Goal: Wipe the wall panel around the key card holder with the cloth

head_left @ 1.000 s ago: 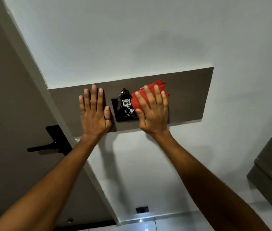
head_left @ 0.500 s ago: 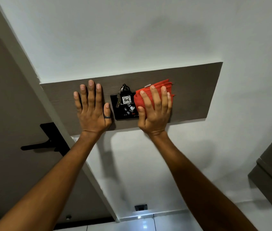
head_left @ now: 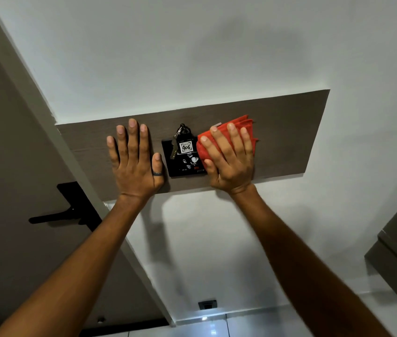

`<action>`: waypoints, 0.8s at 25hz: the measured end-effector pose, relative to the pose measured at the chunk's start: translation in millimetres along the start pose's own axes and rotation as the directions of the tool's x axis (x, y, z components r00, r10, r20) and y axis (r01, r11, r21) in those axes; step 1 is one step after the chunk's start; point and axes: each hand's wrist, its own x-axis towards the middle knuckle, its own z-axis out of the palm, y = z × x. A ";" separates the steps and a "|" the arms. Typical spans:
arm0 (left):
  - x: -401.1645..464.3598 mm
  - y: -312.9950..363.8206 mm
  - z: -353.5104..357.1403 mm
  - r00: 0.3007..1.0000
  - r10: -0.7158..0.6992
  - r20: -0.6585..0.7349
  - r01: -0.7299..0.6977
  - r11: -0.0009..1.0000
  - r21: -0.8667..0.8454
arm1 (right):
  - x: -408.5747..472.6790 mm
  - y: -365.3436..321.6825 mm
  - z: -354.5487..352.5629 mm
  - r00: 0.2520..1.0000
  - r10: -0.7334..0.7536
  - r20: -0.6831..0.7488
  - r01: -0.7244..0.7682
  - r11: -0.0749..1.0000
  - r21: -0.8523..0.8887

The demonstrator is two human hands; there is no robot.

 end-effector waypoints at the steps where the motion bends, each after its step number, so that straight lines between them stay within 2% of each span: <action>1: 0.1 -0.4 -0.5 1.000 0.000 0.003 0.000 1.000 -0.004 | -0.8 -7.8 2.0 0.994 0.105 -0.024 -0.105 0.994 0.015; 3: -0.2 0.5 -2.0 1.000 0.001 -0.006 -0.001 1.000 0.002 | -5.0 -24.7 2.7 0.965 0.257 -0.054 -0.256 0.967 0.011; 6: 1.0 2.9 -3.1 1.000 -0.001 -0.001 0.001 1.000 -0.005 | -7.7 -6.6 0.1 0.998 0.055 0.005 -0.055 0.998 -0.008; 7: 1.3 2.6 -3.0 1.000 -0.001 0.006 0.001 1.000 0.004 | -4.5 -5.2 0.8 0.995 0.099 -0.003 -0.099 0.995 -0.002; 9: 1.4 1.3 -3.0 1.000 -0.007 0.009 0.007 1.000 0.015 | -0.9 -20.5 1.4 0.960 0.279 -0.036 -0.279 0.960 -0.007; 10: 0.3 1.7 -3.6 1.000 -0.006 0.010 0.006 1.000 0.009 | -4.1 -25.5 0.6 0.961 0.275 -0.023 -0.275 0.961 -0.008; 12: 0.1 2.9 -3.2 1.000 -0.003 0.010 0.003 1.000 0.001 | -15.0 -21.9 -4.6 0.990 0.137 0.041 -0.137 0.991 -0.004; 13: 1.1 3.0 -3.7 1.000 -0.011 0.013 0.011 1.000 -0.001 | -15.3 -19.0 -8.7 0.990 0.131 0.047 -0.131 0.991 0.003; 16: 2.0 3.5 -6.2 1.000 -0.009 0.001 0.009 1.000 -0.002 | 9.4 -25.9 -5.0 0.959 0.282 0.007 -0.282 0.959 -0.020; 20: 2.2 0.3 -0.8 1.000 -0.009 0.004 0.009 1.000 -0.002 | 14.5 -16.6 5.6 0.986 0.166 0.017 -0.166 0.986 -0.007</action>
